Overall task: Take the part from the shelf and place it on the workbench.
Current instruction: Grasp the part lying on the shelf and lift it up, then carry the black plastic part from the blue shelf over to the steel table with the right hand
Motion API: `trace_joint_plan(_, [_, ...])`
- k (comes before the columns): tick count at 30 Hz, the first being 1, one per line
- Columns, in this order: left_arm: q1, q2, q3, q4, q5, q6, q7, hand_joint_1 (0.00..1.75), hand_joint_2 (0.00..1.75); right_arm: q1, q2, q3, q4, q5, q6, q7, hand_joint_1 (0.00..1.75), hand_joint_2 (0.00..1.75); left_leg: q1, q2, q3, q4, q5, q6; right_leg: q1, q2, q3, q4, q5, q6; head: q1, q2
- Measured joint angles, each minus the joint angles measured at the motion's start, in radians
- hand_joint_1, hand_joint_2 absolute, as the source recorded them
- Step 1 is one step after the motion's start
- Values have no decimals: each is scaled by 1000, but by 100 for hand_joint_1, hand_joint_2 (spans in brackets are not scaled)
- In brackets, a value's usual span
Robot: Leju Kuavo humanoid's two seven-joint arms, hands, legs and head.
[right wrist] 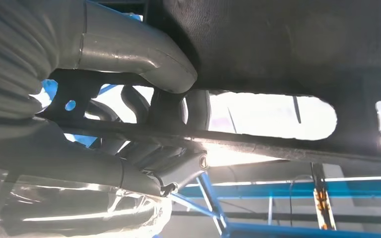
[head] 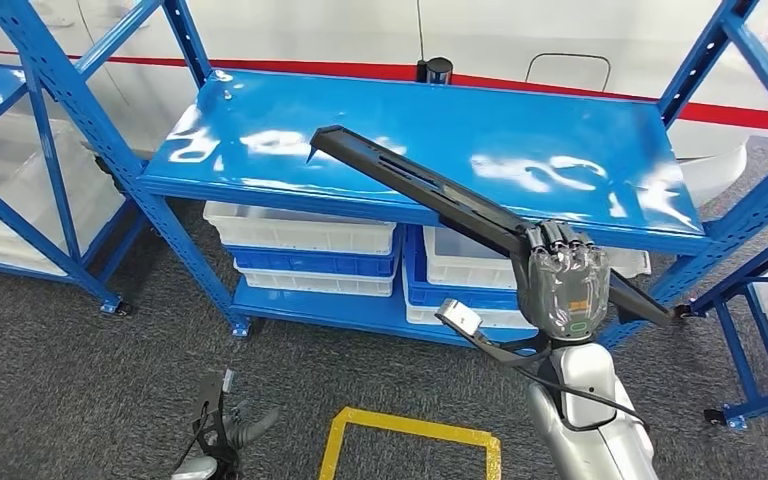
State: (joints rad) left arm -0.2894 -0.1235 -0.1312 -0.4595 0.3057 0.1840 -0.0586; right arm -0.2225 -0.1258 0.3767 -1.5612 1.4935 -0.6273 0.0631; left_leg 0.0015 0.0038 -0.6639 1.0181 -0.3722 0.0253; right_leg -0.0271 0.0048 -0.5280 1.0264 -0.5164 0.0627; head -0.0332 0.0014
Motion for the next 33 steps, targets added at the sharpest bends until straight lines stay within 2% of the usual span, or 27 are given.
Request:
trace_joint_plan(1, [1, 2, 3, 0, -2, -2, 0, 0, 175, -1, 1, 0, 0, -4, 0, -3, 175, 175, 2, -2, -4, 1, 3, -5, -2, -1, -6, -1, 5, -9, 0, 0])
trace_joint_plan(2, [3, 4, 8, 0, -3, -3, -1, 0, 175, -3, 3, -1, 0, -9, 0, -7, 175, 175, 5, -3, -10, 10, -9, -11, -3, -3, -13, 0, 13, -21, -3, 0])
trace_joint_plan(3, [4, 6, 12, 0, -3, -4, -1, 0, 175, -6, 6, -1, 0, -17, 0, -10, 175, 175, 7, -5, -22, 35, -39, -17, -4, -4, -22, -2, 22, -35, -6, 0])
trace_joint_plan(5, [7, 8, 18, 0, -4, -7, -1, 0, 175, -10, 10, -2, 0, -34, 0, -14, 175, 175, 10, -6, -57, 143, -135, -27, -3, -7, -46, -2, 42, -54, -13, 0])
trace_joint_plan(6, [8, 9, 20, 0, -4, -9, -2, 0, 175, -10, 12, -2, 0, -41, 0, -14, 175, 175, 10, -6, -74, 210, -177, -30, -1, -8, -58, -1, 52, -58, -15, 0])
trace_joint_plan(7, [10, 10, 20, 0, -4, -10, -2, 0, 175, -10, 12, -2, 0, -46, 0, -16, 175, 175, 10, -6, -82, 262, -198, -31, 1, -9, -70, -1, 61, -59, -15, 0])
trace_joint_plan(8, [12, 11, 21, 0, -4, -12, -2, 0, 175, -10, 12, -2, 0, -53, 0, -19, 175, 175, 10, -6, -77, 287, -199, -30, 3, -10, -82, 0, 70, -59, -15, 0])
trace_joint_plan(9, [13, 11, 21, 0, -3, -13, -2, 0, 175, -10, 13, -3, 0, -64, 0, -24, 175, 175, 10, -6, -52, 274, -181, -27, 5, -10, -93, 0, 79, -57, -16, 0])
trace_joint_plan(11, [11, 13, 25, -2, -2, -14, -3, 0, 175, -11, 15, -9, 0, -92, 0, -40, 175, 175, 8, -6, 45, 156, -142, -14, 6, -10, -110, 0, 95, -53, -16, 0])
trace_joint_plan(12, [9, 14, 29, -4, -2, -15, -4, 0, 175, -11, 18, -15, 0, -106, 0, -51, 175, 175, 5, -6, 97, 83, -138, -7, 8, -10, -115, 0, 102, -48, -15, 0])
trace_joint_plan(13, [7, 15, 32, -5, -2, -15, -5, 0, 175, -12, 21, -21, 0, -116, 0, -61, 175, 175, 2, -7, 133, 31, -142, 0, 8, -11, -117, -1, 109, -43, -14, 0])
trace_joint_plan(15, [2, 17, 39, -6, -2, -16, -7, 0, 175, -14, 30, -35, 0, -129, 0, -80, 175, 175, -8, -7, 155, -11, -149, 9, 6, -14, -118, -6, 124, -28, -14, 0])
trace_joint_plan(17, [0, 17, 43, -6, -2, -16, -7, 0, 175, -14, 37, -48, 0, -134, 0, -90, 175, 175, -9, -5, 148, -22, -126, 22, 4, -15, -123, -6, 127, -16, -16, 0])
trace_joint_plan(18, [-2, 17, 45, -6, -2, -16, -8, 0, 175, -14, 39, -54, 0, -135, 0, -92, 175, 175, -7, -4, 141, -28, -111, 30, 5, -14, -133, 10, 108, -17, -14, 0])
trace_joint_plan(19, [-3, 17, 45, -6, -2, -16, -8, 0, 175, -14, 39, -59, 0, -136, 0, -93, 175, 175, -4, -2, 131, -34, -96, 37, 6, -12, -148, 46, 74, -21, -11, 0])
trace_joint_plan(21, [-4, 17, 46, -6, -1, -16, -8, 0, 175, -14, 41, -67, 0, -140, 0, -98, 175, 175, -5, -1, 101, -35, -72, 43, 6, -9, -188, 170, -13, -30, -5, 0])
trace_joint_plan(22, [-4, 16, 46, -6, -1, -16, -8, 0, 175, -13, 42, -71, 0, -142, 0, -101, 175, 175, -5, -1, 85, -35, -60, 43, 5, -9, -202, 233, -39, -27, -3, 0])
trace_joint_plan(23, [-4, 16, 46, -6, -1, -16, -8, 0, 175, -13, 44, -75, 1, -145, 0, -104, 175, 175, -5, -1, 69, -34, -49, 42, 5, -9, -203, 272, -45, -19, -3, 0])
trace_joint_plan(24, [-3, 16, 46, -5, -1, -16, -8, 0, 175, -13, 47, -79, 2, -146, 0, -108, 175, 175, -5, -1, 53, -33, -37, 40, 4, -9, -187, 278, -34, -8, -2, 0])
trace_joint_plan(25, [-3, 16, 46, -5, -1, -16, -8, 0, 175, -13, 50, -83, 2, -147, 0, -111, 175, 175, -5, -1, 39, -32, -27, 37, 3, -9, -152, 245, -13, 2, -2, 0])
trace_joint_plan(26, [-4, 16, 46, -5, -1, -17, -8, 0, 175, -14, 52, -87, 3, -149, 0, -114, 175, 175, -5, -1, 27, -29, -18, 33, 2, -9, -101, 182, 6, 9, -1, 0])
trace_joint_plan(28, [-5, 17, 47, -5, -1, -17, -9, 0, 175, -16, 58, -91, 3, -152, 0, -120, 175, 175, -8, -2, 7, -21, -2, 23, 5, -8, 2, 35, 5, 4, -1, 0])
trace_joint_plan(29, [-5, 17, 47, -5, -1, -17, -10, 0, 175, -18, 62, -94, 3, -155, 0, -123, 175, 175, -9, -2, 2, -18, 6, 18, 7, -7, 29, -10, -4, -3, -2, 0])
trace_joint_plan(30, [-6, 17, 47, -5, -1, -17, -11, 0, 175, -19, 65, -96, 4, -158, 0, -126, 175, 175, -9, -2, -3, -17, 14, 11, 10, -6, 40, -32, -12, -11, -2, 0])
trace_joint_plan(31, [-5, 17, 47, -4, -2, -17, -12, 0, 175, -19, 68, -98, 6, -161, 0, -129, 175, 175, -8, -2, -6, -19, 21, 5, 9, -5, 34, -35, -8, -20, -3, 0])
trace_joint_plan(32, [-5, 18, 48, -4, -2, -16, -12, 0, 175, -20, 70, -100, 7, -163, 0, -132, 175, 175, -6, -4, -10, -17, 20, -1, 7, -6, 27, -35, 0, -29, -2, 0])
trace_joint_plan(33, [-5, 19, 48, -3, -2, -16, -13, 0, 175, -21, 72, -101, 9, -163, 0, -134, 175, 175, -3, -5, -19, -4, 0, -9, 5, -8, 19, -36, 10, -39, -4, 0])
